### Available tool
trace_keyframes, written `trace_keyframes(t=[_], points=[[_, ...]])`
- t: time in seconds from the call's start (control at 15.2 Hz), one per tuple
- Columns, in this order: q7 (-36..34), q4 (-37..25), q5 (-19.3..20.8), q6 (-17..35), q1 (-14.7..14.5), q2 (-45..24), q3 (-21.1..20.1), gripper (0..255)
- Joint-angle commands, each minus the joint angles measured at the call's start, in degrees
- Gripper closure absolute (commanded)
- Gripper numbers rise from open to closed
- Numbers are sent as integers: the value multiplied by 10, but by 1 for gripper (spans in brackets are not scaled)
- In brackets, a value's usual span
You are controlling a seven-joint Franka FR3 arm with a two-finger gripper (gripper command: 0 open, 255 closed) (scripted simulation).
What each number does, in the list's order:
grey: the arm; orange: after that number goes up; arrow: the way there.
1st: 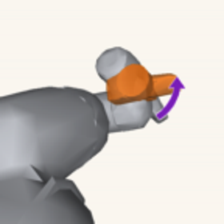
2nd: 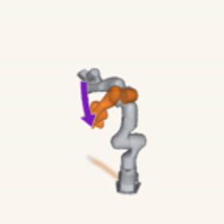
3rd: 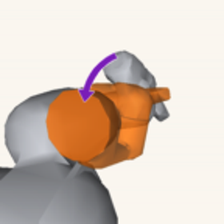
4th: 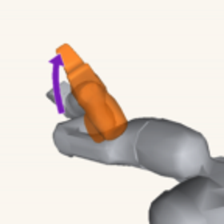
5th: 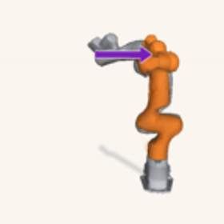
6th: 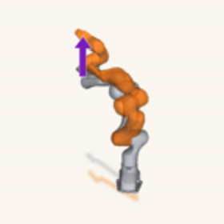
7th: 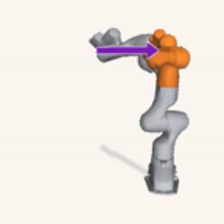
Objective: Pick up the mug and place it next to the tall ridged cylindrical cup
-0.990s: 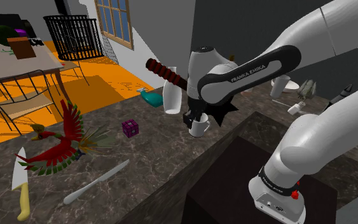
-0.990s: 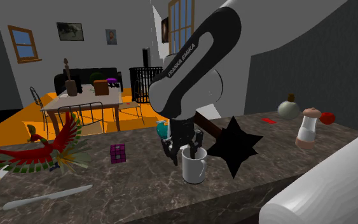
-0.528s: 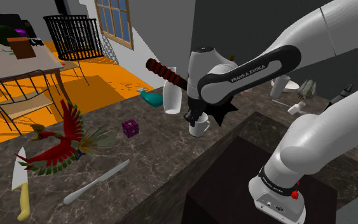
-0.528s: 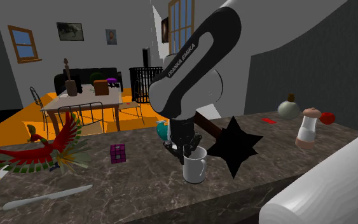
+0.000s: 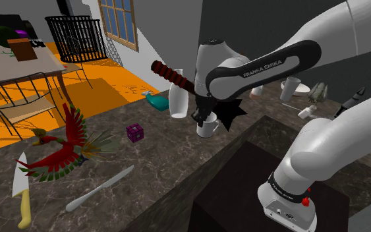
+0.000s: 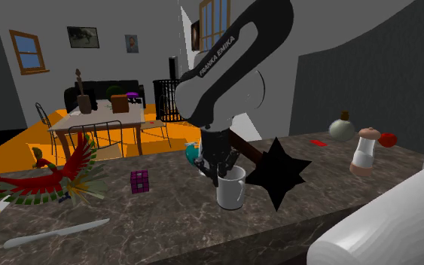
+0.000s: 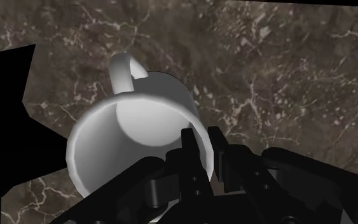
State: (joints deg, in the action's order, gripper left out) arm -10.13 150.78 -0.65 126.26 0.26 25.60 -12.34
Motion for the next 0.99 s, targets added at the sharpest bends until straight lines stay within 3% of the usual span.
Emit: trace_keyframes(t=[0.0,0.92], points=[[2,-11,-1,-18,0,7,1,255],[13,-90,-3,-138,-2,48,12,255]])
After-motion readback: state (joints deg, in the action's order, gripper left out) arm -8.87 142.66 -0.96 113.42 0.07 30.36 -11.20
